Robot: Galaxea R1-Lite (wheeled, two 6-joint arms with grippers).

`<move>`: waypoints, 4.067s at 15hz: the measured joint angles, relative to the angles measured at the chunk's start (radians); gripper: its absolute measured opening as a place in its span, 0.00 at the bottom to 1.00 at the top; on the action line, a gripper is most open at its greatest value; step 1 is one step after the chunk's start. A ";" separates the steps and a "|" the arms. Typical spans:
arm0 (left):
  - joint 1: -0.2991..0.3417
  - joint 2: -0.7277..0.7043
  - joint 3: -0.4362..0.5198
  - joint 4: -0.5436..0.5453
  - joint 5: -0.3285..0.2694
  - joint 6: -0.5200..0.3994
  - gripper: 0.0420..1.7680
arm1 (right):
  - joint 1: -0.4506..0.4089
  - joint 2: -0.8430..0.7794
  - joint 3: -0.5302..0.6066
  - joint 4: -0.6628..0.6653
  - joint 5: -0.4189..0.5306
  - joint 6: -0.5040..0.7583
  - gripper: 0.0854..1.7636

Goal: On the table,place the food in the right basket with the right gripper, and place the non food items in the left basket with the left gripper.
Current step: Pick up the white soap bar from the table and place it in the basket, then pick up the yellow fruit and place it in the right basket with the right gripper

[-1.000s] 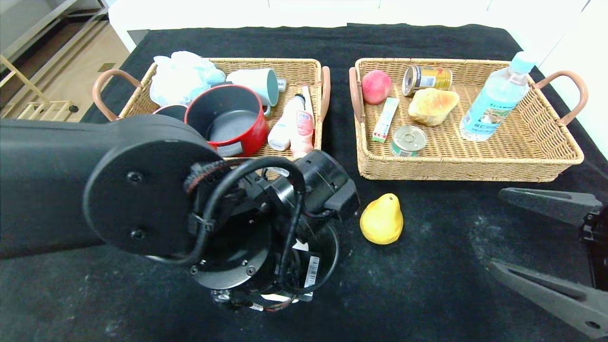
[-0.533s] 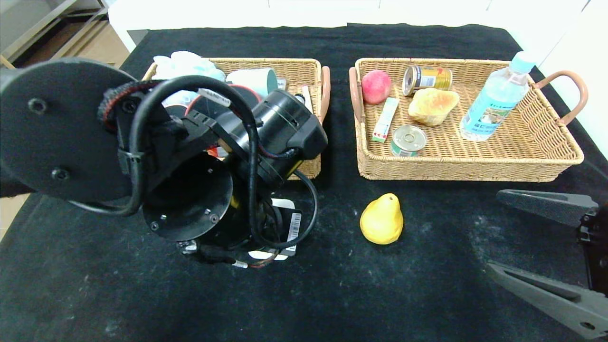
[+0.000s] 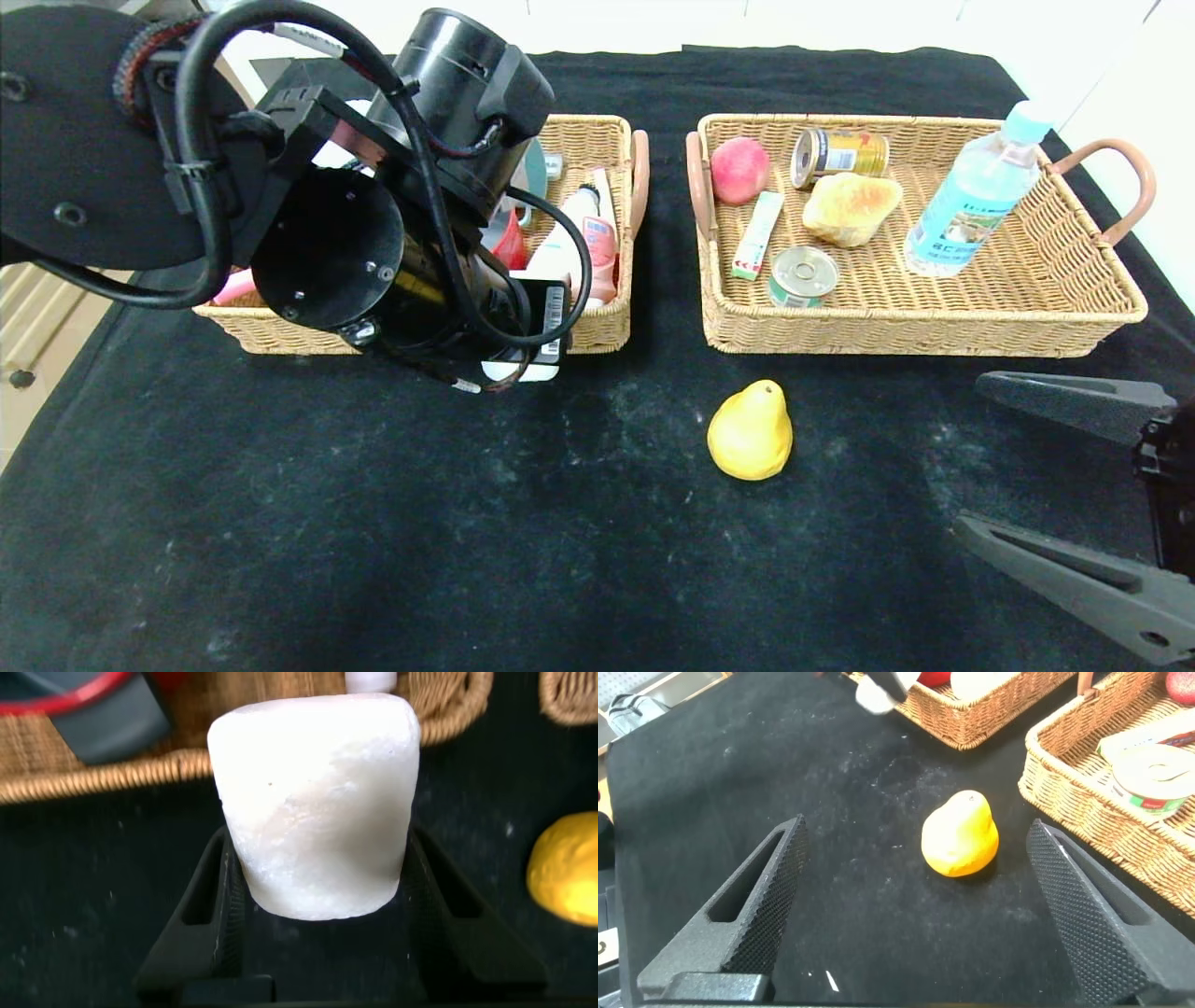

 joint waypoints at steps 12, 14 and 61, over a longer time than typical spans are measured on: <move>0.070 0.049 -0.017 -0.354 0.004 0.156 0.56 | 0.000 -0.004 0.000 -0.001 0.000 0.000 0.97; 0.074 0.063 -0.017 -0.397 0.004 0.180 0.56 | 0.000 -0.004 0.000 -0.001 0.000 0.000 0.97; 0.115 -0.561 1.192 -1.106 -0.624 0.465 0.97 | 0.401 0.149 -0.367 0.506 -0.789 0.087 0.97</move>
